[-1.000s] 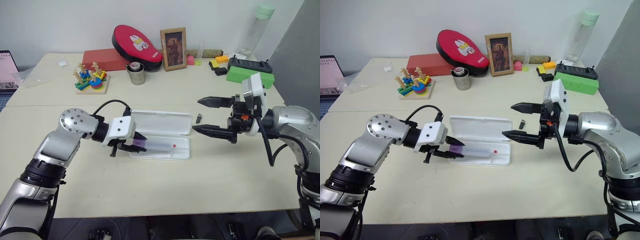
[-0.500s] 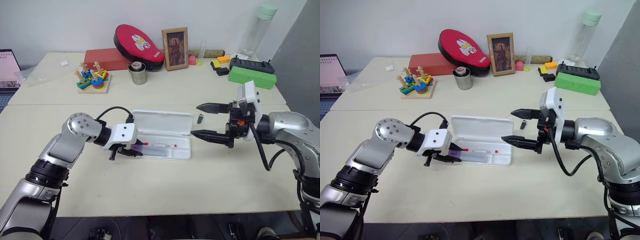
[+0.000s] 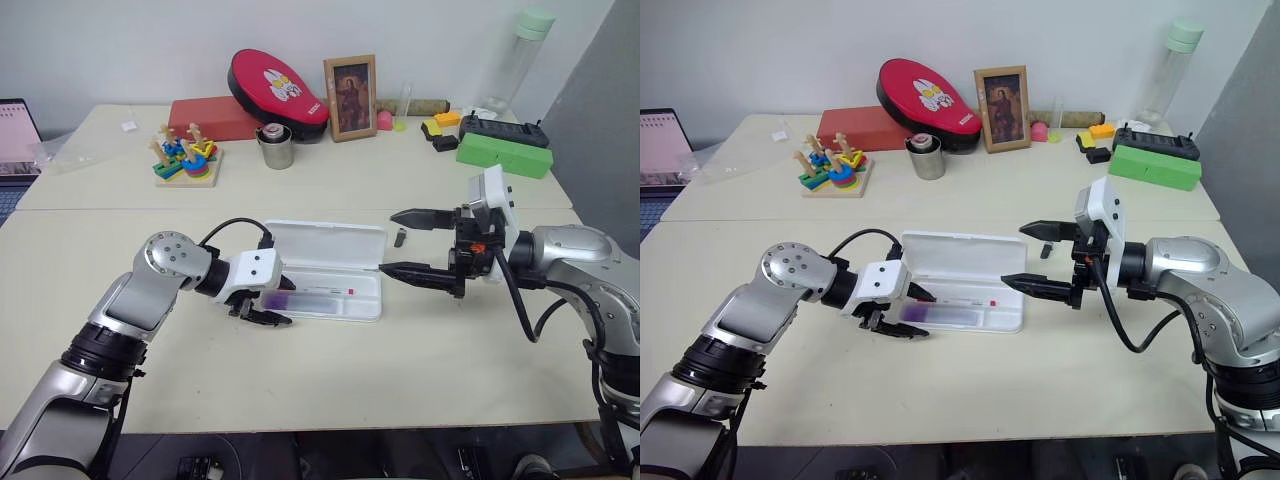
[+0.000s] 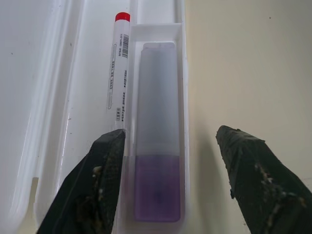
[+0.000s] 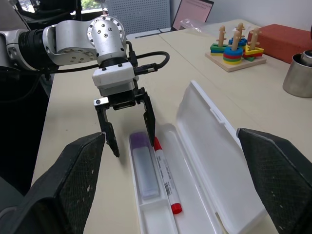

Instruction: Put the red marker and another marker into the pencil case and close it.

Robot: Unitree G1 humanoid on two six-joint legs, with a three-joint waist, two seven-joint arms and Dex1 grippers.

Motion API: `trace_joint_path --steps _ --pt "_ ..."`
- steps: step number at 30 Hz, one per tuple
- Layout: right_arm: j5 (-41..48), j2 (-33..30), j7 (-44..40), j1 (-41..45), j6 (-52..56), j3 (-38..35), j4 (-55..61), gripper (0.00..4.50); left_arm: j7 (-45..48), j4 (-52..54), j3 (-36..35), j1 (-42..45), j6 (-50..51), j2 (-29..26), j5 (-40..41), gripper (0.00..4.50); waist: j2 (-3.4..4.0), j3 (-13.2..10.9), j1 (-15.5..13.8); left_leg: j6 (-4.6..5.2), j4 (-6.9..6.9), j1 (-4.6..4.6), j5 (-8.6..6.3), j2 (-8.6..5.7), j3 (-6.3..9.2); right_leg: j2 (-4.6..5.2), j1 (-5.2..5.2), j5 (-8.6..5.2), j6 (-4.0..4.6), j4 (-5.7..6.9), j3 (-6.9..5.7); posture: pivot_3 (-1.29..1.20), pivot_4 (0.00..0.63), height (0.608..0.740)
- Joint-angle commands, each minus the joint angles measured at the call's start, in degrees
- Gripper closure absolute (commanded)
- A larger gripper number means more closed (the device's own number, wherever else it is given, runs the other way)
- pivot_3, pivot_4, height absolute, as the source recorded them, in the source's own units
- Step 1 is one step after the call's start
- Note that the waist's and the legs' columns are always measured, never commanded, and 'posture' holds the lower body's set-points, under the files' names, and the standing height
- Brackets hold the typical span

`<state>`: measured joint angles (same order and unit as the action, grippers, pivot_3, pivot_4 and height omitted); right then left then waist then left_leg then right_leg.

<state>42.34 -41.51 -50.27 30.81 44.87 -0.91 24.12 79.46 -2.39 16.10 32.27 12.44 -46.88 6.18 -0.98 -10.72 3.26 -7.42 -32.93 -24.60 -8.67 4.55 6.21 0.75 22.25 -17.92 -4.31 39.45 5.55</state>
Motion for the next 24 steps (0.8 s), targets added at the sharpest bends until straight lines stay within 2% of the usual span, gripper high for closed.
trace_joint_path --steps 1,4,10,15,22,23,24 --pt "-3.98 1.15 5.17 1.50 -0.41 -0.54 -3.35 0.00 -2.81 1.83 -4.66 1.75 2.30 2.05 3.76 0.43 0.00 0.00 -0.01 0.00 -0.02 0.00 0.00 0.00 0.00 0.00 0.00 0.00 0.00 0.01 0.00 0.00 0.150 0.740" --pt "-10.41 3.31 13.13 3.78 0.55 0.30 -10.68 0.00 -7.50 3.25 -10.35 2.99 8.50 6.39 10.43 0.01 -0.01 0.00 0.00 0.00 -0.05 0.00 0.00 0.00 0.00 0.00 0.00 0.00 -0.01 0.04 -0.01 0.00 0.150 0.740" --pt "-20.78 11.79 26.66 7.45 2.17 3.46 -24.28 0.00 -24.47 6.33 -20.69 5.62 15.69 16.90 17.65 0.01 -0.01 0.00 0.07 -0.01 -0.07 0.01 0.01 0.00 0.02 0.00 -0.01 0.11 0.17 0.09 -0.02 0.00 0.150 0.740" --pt "-22.64 20.13 32.04 10.12 2.81 2.08 -31.41 0.00 -30.91 10.31 -20.61 5.26 17.90 20.35 18.19 0.01 -0.01 0.00 0.22 -0.01 -0.02 0.01 0.01 -0.01 0.03 0.00 0.00 0.12 0.18 0.12 -0.03 0.00 0.150 0.740" --pt "-28.35 25.50 35.38 12.82 1.47 4.94 -41.01 0.00 -33.16 11.75 -17.56 6.64 19.28 22.11 18.31 0.01 -0.01 0.00 0.12 -0.02 -0.04 0.06 0.01 -0.02 0.05 0.01 -0.02 0.13 0.19 0.21 -0.05 0.00 0.150 0.740" --pt "-29.35 25.57 35.38 12.79 1.08 5.60 -41.55 0.34 -33.01 11.68 -17.09 6.72 19.14 21.96 18.04 0.00 -0.01 0.00 0.08 -0.02 -0.04 0.06 0.01 -0.02 0.05 0.00 -0.02 0.13 0.19 0.21 -0.05 0.00 0.150 0.740" --pt "-30.10 25.62 35.25 12.69 0.86 6.10 -41.75 0.50 -32.92 11.62 -16.74 6.74 19.01 21.82 17.86 0.00 -0.01 0.00 0.09 -0.02 -0.04 0.05 0.01 -0.02 0.05 0.01 -0.02 0.13 0.19 0.21 -0.05 0.00 0.150 0.740"
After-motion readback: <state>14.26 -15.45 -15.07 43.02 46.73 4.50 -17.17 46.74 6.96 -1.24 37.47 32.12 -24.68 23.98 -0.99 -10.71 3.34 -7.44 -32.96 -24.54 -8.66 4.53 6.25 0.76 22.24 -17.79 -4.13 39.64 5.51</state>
